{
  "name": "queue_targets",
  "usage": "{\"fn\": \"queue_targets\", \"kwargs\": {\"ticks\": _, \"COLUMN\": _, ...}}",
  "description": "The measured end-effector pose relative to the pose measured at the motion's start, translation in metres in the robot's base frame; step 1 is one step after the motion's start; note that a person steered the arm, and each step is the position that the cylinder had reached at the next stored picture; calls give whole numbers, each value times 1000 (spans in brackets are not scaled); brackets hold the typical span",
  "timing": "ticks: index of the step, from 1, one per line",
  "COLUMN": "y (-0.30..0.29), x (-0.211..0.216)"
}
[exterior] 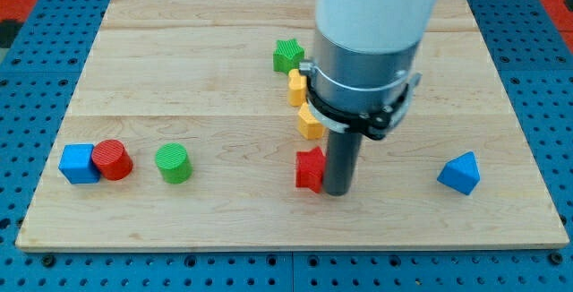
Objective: Push the green circle into the green star
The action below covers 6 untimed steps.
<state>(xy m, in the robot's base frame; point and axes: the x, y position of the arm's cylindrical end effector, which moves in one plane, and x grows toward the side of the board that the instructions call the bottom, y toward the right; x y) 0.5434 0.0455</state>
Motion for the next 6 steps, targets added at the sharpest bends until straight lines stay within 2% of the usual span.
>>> {"fn": "queue_targets", "kwargs": {"ticks": 1, "y": 12, "x": 16}}
{"fn": "queue_targets", "kwargs": {"ticks": 2, "y": -32, "x": 73}}
{"fn": "queue_targets", "kwargs": {"ticks": 3, "y": -113, "x": 61}}
{"fn": "queue_targets", "kwargs": {"ticks": 4, "y": -154, "x": 20}}
{"fn": "queue_targets", "kwargs": {"ticks": 5, "y": -171, "x": 32}}
{"fn": "queue_targets", "kwargs": {"ticks": 6, "y": -196, "x": -3}}
